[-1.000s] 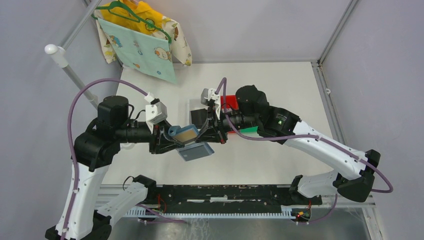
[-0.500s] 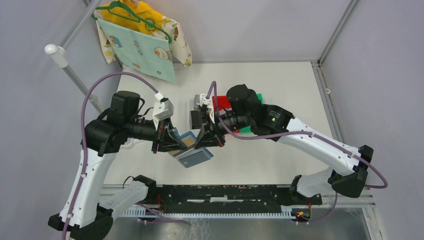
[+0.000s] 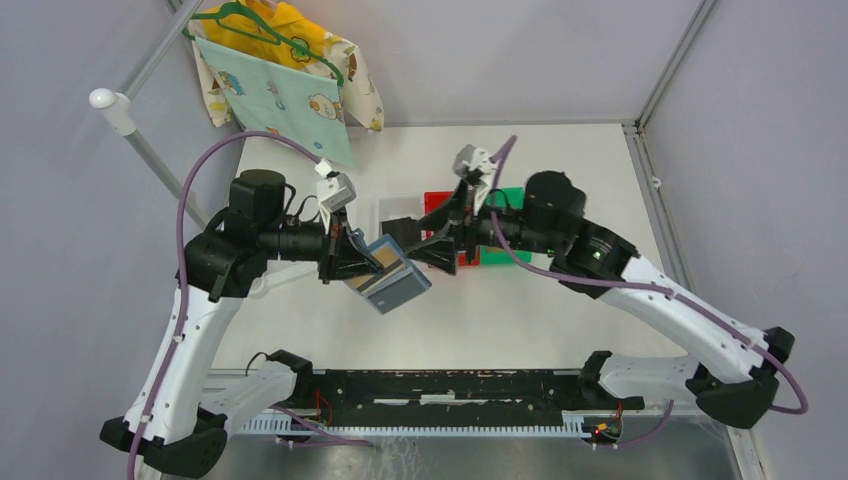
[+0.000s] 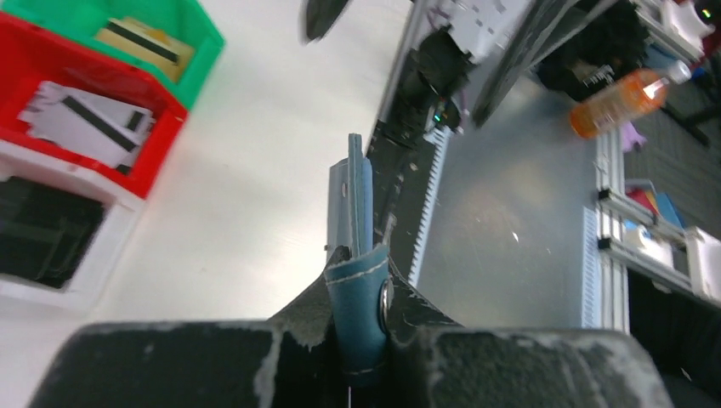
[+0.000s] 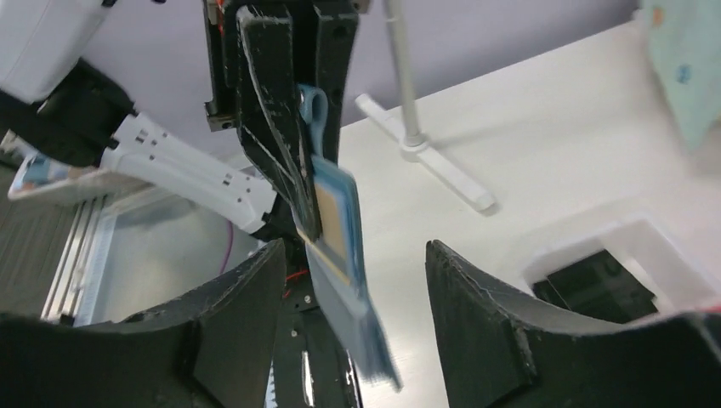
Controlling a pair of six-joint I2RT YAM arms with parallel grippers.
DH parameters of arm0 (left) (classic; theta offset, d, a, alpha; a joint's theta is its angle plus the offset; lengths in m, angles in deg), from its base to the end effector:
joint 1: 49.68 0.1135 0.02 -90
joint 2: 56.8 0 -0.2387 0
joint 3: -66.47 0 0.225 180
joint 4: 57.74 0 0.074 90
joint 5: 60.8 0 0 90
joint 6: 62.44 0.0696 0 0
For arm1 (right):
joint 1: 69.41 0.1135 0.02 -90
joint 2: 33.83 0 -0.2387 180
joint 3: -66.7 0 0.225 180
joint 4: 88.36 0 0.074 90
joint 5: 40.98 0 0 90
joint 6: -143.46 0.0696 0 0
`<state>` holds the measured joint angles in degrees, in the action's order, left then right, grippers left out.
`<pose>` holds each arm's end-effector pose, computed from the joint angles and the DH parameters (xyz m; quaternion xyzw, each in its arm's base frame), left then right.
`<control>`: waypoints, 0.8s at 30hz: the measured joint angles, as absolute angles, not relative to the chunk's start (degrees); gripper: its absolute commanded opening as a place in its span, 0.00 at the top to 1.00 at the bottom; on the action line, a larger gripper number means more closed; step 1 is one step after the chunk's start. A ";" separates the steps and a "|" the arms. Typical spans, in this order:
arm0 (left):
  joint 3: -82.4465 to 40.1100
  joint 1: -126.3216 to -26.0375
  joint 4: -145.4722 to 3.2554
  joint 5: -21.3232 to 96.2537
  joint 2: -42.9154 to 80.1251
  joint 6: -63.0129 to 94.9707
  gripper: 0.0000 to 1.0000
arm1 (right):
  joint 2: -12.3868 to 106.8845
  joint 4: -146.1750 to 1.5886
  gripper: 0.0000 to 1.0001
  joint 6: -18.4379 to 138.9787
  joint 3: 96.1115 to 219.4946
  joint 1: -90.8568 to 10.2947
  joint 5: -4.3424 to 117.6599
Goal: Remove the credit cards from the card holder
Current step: Remove the credit card from the card holder.
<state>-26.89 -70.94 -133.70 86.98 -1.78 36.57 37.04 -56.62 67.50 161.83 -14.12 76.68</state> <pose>0.1162 -0.1084 0.3808 0.4110 0.7027 -0.4723 0.3380 0.1337 0.2497 0.4138 -0.4047 0.6276 0.5120 0.4245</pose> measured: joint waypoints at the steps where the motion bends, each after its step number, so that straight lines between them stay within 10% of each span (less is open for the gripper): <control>1: -26.82 -70.94 -132.04 85.12 -1.73 34.76 0.98 | 33.85 -60.09 0.31 69.68 158.24 -15.17 74.30; 8: -26.60 -70.91 -119.41 73.54 -1.86 22.15 0.98 | 21.59 -83.19 0.29 85.40 139.05 -16.55 71.10; 24: -24.77 -70.26 -103.04 80.16 -1.14 0.58 0.98 | 35.73 -123.83 0.34 111.37 127.03 -16.48 77.49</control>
<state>-24.77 -70.26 -103.04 80.16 -1.14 0.58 35.73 -123.83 111.37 127.03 -16.48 77.49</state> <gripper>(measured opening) 0.142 0.671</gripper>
